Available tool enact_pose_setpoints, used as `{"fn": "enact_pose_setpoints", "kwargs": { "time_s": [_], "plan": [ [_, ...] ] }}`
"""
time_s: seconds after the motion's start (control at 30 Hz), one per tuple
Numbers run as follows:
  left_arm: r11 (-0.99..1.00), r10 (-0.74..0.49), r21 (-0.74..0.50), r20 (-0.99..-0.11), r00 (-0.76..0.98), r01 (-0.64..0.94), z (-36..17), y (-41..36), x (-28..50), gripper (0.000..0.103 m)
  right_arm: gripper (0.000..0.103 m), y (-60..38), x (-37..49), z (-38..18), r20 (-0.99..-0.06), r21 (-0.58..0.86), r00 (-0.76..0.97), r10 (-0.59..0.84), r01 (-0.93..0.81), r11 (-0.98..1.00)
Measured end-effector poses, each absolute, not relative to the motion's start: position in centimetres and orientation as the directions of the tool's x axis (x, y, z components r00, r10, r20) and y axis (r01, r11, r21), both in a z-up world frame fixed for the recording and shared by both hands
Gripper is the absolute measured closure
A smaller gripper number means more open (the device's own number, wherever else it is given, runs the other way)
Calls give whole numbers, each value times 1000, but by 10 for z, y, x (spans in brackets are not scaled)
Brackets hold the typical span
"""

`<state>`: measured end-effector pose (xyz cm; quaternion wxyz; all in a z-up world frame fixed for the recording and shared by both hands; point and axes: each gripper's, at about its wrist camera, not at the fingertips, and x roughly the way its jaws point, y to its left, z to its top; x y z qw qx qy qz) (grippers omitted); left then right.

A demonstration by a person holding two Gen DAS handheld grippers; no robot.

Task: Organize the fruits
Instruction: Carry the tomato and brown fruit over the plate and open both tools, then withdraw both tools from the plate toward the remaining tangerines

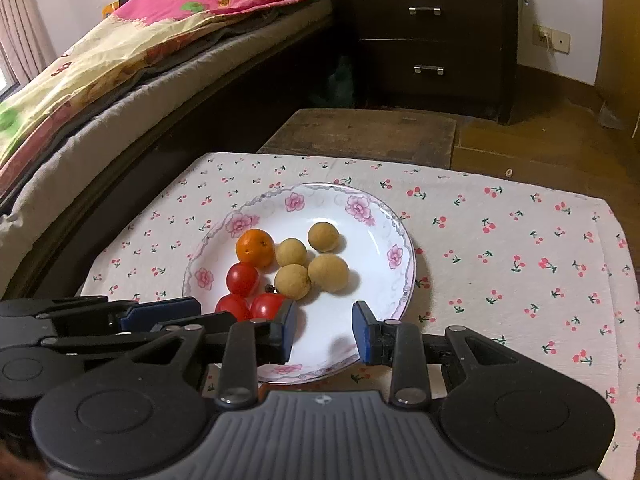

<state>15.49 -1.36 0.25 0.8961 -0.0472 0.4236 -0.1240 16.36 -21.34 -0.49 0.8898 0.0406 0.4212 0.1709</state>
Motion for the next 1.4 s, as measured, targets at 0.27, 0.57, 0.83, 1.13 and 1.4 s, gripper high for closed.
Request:
{"fn": "enact_pose_setpoints", "kwargs": {
  "time_s": [0.27,0.57,0.83,1.13,1.4],
  "plan": [
    [962,-271,-182,-742,613,204,8,-17,143,62,71,-216,153,0,-741,205,587,327,-266,942],
    [959,-267,-145,-744,612,242,11,-20,124,59,71,-224,137,2,-751,198,584,308,-245,949],
    [952,-282,-145,-762,583,271,5,-24,104,58,71,-225,122,1,-763,196,570,306,-248,949],
    [944,-289,-142,-793,537,298,-12,-33,91,56,70,-225,113,-1,-774,202,553,309,-246,948],
    [946,-272,-128,-815,512,299,-28,-39,90,56,70,-222,114,-5,-784,204,535,316,-260,944]
  ]
}}
